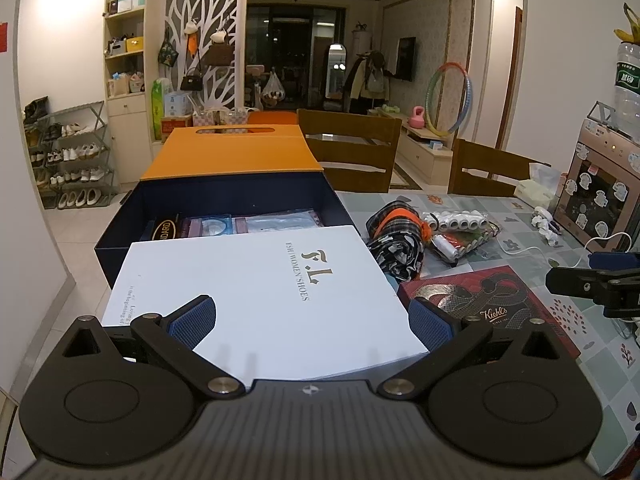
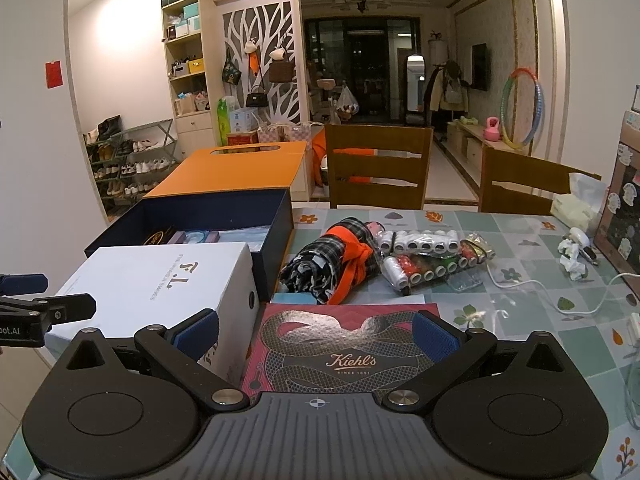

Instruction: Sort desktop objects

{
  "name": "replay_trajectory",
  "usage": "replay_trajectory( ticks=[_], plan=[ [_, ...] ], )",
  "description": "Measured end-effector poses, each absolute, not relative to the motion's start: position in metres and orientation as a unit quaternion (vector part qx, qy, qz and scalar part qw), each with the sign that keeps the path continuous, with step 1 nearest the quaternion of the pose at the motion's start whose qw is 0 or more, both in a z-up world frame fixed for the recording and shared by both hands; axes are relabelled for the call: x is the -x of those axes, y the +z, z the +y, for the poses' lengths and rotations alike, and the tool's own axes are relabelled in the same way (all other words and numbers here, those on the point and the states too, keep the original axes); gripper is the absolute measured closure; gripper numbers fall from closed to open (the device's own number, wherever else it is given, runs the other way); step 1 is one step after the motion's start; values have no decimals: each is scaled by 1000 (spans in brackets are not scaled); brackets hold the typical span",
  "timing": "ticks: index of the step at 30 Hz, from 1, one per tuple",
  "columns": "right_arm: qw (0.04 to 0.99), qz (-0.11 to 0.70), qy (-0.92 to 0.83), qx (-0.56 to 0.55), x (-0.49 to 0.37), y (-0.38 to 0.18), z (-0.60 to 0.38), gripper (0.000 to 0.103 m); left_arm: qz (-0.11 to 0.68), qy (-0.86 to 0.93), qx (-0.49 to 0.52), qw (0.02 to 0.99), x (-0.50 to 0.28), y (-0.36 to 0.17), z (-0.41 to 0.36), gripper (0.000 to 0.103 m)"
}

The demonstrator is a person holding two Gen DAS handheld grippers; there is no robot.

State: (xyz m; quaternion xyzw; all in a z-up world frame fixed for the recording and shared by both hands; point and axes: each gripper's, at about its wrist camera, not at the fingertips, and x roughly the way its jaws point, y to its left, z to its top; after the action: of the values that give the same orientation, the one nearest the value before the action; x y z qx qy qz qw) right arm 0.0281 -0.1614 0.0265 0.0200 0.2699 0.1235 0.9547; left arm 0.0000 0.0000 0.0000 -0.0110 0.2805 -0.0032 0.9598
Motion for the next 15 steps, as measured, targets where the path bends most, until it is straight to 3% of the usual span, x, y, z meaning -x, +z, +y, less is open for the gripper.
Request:
replay_trajectory(
  ticks=[15],
  plan=[
    [954,276,118,-17,-30,25,-165,0,281,-8,11,960,-1,0,-3,0]
  ],
)
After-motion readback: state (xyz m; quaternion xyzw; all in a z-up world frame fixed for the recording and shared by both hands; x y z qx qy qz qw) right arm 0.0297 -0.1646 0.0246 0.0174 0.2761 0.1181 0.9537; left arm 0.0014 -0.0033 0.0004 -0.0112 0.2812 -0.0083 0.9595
